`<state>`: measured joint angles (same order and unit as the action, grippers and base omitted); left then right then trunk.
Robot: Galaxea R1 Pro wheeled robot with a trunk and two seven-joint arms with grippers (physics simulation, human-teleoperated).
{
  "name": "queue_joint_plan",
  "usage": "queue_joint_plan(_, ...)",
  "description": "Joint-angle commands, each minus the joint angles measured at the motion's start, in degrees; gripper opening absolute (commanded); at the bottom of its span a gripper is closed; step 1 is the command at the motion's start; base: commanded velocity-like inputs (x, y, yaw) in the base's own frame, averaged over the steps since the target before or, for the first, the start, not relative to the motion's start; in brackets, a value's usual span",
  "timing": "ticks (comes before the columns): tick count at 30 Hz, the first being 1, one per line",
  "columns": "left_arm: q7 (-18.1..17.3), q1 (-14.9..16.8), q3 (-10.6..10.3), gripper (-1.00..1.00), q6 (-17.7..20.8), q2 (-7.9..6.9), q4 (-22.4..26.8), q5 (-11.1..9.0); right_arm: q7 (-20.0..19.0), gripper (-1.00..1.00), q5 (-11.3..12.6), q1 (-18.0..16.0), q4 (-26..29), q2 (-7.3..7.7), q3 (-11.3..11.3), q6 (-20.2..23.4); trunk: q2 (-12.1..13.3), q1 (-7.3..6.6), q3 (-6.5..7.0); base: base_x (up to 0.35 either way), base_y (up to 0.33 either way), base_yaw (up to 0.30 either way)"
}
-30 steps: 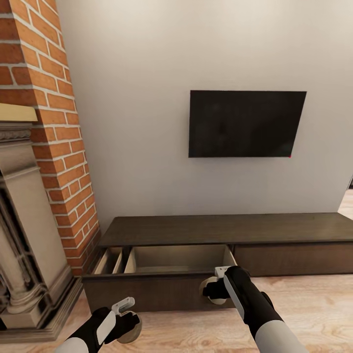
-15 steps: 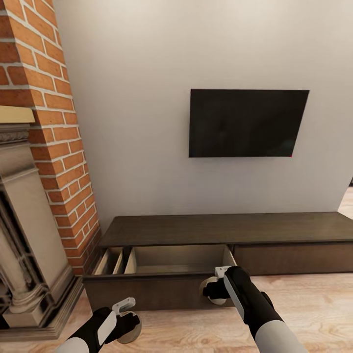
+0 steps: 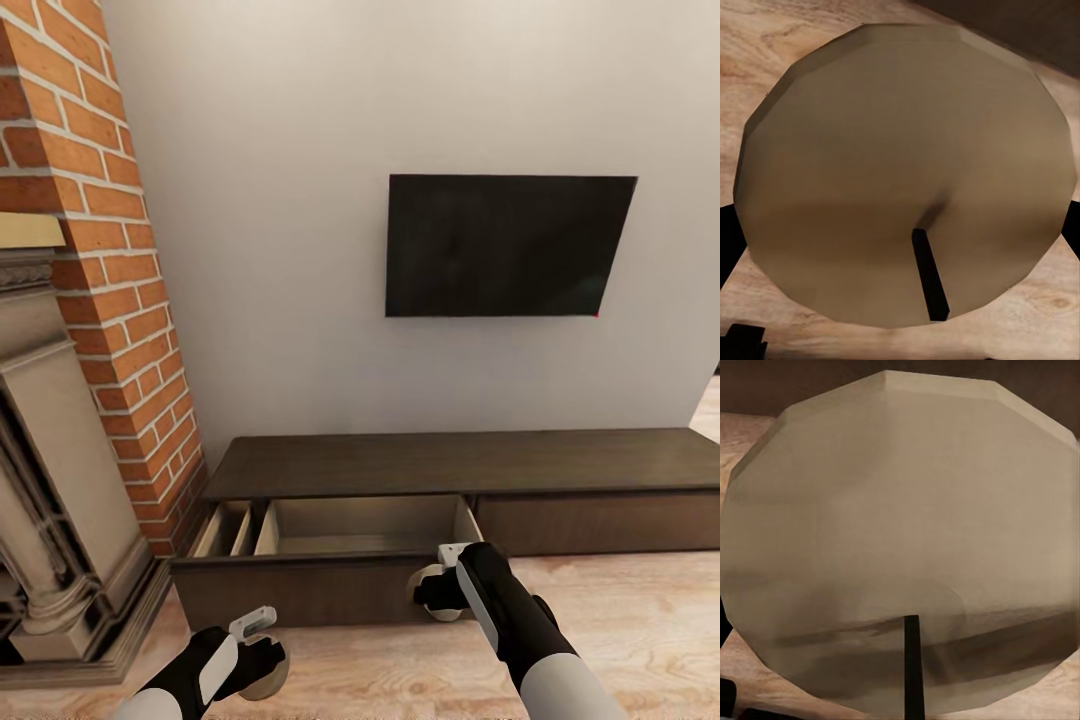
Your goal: Place each of the two pumpkins and all three candles from the living room inside a cabinet in the living room (use any cabinet), then make sure every cabinet is closed, and position the cauldron so it is next to a table in the living room.
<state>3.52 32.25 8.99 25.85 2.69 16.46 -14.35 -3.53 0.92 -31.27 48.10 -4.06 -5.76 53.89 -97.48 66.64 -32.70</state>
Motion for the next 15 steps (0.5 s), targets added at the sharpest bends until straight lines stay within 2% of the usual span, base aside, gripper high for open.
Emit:
queue_joint_plan(1, 0.31, 0.01, 0.20, -1.00, 0.34, 0.05, 0.15, -0.50, 0.02, -1.00, 0.14, -0.03, 0.06, 0.01, -0.04, 0.25, -0.03, -0.01, -0.16, 0.000, 0.000, 0.000)
queue_joint_plan(15, 0.26, 0.01, 0.17, -1.00, 0.34, 0.11, 0.15, -0.50, 0.04, -1.00, 0.22, -0.02, 0.08, 0.00, -0.09, 0.18, -0.03, -0.01, -0.98, 0.000, 0.000, 0.000)
